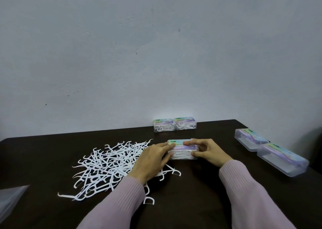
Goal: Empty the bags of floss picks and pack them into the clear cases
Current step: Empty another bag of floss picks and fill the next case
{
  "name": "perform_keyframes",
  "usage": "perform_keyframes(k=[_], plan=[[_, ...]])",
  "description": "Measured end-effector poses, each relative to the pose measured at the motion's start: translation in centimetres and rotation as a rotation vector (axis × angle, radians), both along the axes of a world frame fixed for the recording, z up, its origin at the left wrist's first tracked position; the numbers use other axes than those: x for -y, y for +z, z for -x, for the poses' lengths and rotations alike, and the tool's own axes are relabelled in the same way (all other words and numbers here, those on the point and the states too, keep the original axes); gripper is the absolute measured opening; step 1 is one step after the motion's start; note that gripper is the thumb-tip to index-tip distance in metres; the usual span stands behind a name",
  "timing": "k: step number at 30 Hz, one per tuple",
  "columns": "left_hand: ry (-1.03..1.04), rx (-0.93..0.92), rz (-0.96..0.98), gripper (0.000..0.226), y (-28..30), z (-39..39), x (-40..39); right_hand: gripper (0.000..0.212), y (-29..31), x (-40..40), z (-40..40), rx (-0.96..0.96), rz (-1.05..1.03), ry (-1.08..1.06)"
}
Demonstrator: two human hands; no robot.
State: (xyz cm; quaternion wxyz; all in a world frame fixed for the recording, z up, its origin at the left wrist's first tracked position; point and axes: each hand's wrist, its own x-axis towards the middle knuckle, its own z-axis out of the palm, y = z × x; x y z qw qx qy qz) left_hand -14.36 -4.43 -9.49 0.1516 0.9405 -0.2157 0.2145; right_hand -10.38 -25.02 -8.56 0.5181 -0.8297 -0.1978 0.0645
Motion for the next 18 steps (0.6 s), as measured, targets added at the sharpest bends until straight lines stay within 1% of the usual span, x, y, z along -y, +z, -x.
perform_keyframes(k=[3,5,10,14,16,18], plan=[[0.015,0.043,-0.159,0.043,0.6,0.2,0.2,0.038,0.1,-0.2,0.1,-0.025,-0.005,-0.002],[0.021,0.051,-0.203,0.044,0.7,0.2,0.2,0.033,0.1,-0.3,0.1,-0.051,-0.011,-0.014],[0.040,0.052,-0.264,0.044,0.8,0.0,0.4,0.030,0.0,-0.1,0.0,-0.049,0.005,0.000],[0.057,0.026,-0.221,0.043,0.7,-0.2,0.0,0.030,0.0,-0.7,0.0,-0.019,0.014,-0.024],[0.081,-0.016,-0.190,0.046,0.8,-0.2,-0.6,0.028,0.0,-1.3,0.1,0.082,0.087,-0.133],[0.118,-0.049,-0.107,0.051,1.1,-0.1,-1.4,0.023,0.0,-2.2,0.3,0.291,0.246,-0.243]])
